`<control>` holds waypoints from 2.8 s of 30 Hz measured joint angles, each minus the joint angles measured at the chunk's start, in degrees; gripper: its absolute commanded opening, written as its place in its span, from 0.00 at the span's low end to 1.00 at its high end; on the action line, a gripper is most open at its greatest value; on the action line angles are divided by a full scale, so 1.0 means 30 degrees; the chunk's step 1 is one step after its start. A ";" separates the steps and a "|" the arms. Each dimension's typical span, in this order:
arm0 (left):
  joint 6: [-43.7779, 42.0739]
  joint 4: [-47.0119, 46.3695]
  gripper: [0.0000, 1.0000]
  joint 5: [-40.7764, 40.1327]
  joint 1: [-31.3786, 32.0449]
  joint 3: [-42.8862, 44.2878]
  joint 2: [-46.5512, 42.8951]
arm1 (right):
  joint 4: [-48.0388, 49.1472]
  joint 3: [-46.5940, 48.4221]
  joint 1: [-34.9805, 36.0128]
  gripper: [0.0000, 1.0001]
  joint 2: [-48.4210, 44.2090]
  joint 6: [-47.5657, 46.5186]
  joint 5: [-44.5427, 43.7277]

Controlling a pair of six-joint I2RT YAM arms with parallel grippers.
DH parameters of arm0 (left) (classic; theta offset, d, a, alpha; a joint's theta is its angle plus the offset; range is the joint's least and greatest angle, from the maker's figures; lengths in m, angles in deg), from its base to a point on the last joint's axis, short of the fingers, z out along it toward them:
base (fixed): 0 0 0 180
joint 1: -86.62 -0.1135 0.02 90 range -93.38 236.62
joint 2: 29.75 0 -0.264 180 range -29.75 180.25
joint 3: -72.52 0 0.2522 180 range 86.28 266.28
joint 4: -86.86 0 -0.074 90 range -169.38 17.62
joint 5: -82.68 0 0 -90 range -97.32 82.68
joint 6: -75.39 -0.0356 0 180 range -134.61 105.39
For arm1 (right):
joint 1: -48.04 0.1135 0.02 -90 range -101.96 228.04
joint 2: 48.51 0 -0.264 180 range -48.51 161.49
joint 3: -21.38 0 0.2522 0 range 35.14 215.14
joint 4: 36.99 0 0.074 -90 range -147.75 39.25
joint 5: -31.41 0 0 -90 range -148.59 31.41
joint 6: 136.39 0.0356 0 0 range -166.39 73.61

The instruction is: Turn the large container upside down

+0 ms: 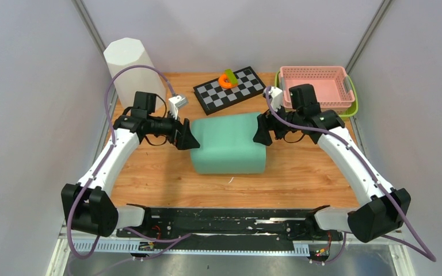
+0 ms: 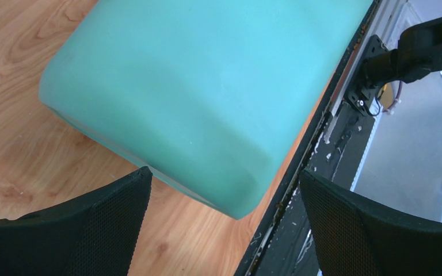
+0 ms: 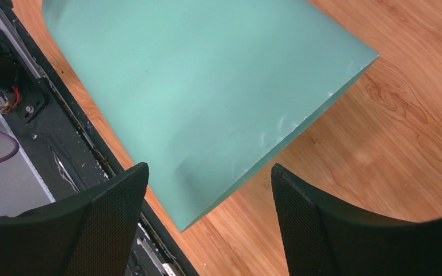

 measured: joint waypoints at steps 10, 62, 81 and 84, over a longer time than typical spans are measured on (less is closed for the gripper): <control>-0.0736 0.1326 1.00 -0.0022 0.0000 0.0262 0.0146 | 0.0007 -0.0211 -0.0044 0.74 -0.0007 -0.0036 0.0321; 0.5311 -0.1807 1.00 0.1698 -0.0393 0.0219 -0.1064 | -0.0044 0.0058 0.0058 0.71 0.2951 0.1115 0.2623; 0.6878 -0.2688 1.00 0.0576 -0.0590 0.0219 -0.2849 | 0.0845 0.0364 0.0058 0.72 0.3956 0.3228 0.4379; 0.6951 -0.2688 1.00 0.0328 -0.0590 0.0219 -0.3395 | 0.1049 0.0364 0.0051 0.72 0.4583 0.3716 0.4867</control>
